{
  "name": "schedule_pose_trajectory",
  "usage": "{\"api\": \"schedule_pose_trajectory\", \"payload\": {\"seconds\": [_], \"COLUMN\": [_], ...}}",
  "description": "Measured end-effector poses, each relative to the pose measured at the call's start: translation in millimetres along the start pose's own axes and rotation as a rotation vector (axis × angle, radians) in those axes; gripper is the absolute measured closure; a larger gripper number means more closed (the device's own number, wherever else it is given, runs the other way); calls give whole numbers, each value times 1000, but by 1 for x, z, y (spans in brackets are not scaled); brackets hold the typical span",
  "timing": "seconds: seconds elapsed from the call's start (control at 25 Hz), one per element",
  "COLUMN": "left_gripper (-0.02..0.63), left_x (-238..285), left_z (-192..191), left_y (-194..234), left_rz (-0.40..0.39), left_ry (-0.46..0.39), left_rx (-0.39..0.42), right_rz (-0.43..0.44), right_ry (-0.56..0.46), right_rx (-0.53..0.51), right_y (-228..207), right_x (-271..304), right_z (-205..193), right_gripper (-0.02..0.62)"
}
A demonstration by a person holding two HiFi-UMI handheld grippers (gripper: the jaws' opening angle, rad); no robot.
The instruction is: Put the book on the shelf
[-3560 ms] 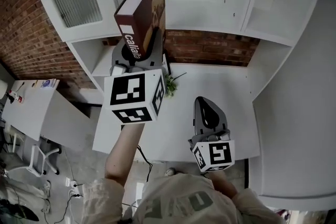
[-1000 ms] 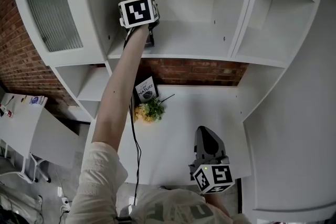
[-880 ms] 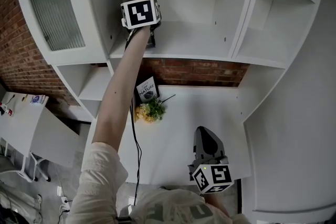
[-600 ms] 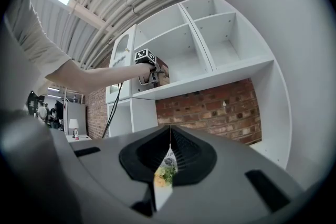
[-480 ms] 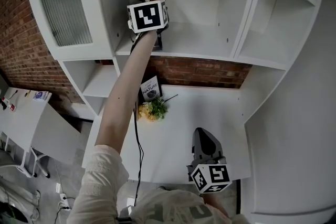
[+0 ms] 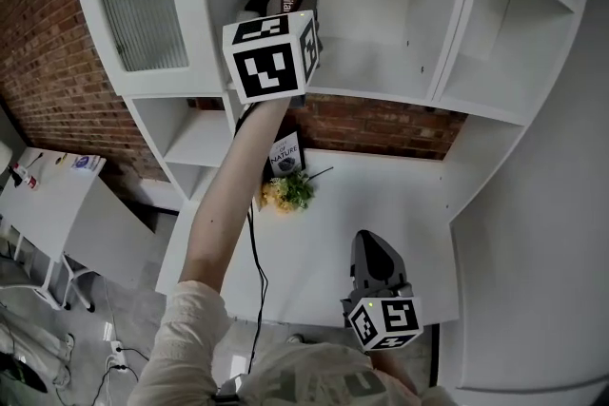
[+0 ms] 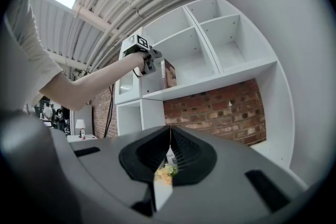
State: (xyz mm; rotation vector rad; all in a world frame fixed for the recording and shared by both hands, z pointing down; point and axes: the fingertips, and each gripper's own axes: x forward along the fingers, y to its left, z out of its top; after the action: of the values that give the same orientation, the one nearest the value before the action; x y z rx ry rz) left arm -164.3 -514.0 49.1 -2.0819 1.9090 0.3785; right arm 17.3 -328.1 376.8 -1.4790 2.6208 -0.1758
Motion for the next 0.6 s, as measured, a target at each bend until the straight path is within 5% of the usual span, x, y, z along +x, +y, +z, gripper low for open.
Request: {"api": "schedule_pose_trajectory", "payload": {"seconds": [0.16, 0.36, 0.52, 0.6], "left_gripper": [354, 361, 581, 592], "left_x": [-78, -196, -263, -282], "left_z": [15, -16, -85, -116], "left_y": [-21, -49, -68, -76], "left_rz": [-34, -77, -48, -55], "left_ry": [-143, -263, -197, -115], "left_rx": [62, 47, 36, -6], "right_rz": [3, -5, 20, 24], "right_ry": [-43, -129, -178, -194], "right_rx": [-77, -225, -302, -314], "right_y": [10, 25, 34, 38], "right_x": [-2, 0, 7, 9], "right_z": [14, 43, 57, 60], "right_gripper": [578, 578, 578, 578]}}
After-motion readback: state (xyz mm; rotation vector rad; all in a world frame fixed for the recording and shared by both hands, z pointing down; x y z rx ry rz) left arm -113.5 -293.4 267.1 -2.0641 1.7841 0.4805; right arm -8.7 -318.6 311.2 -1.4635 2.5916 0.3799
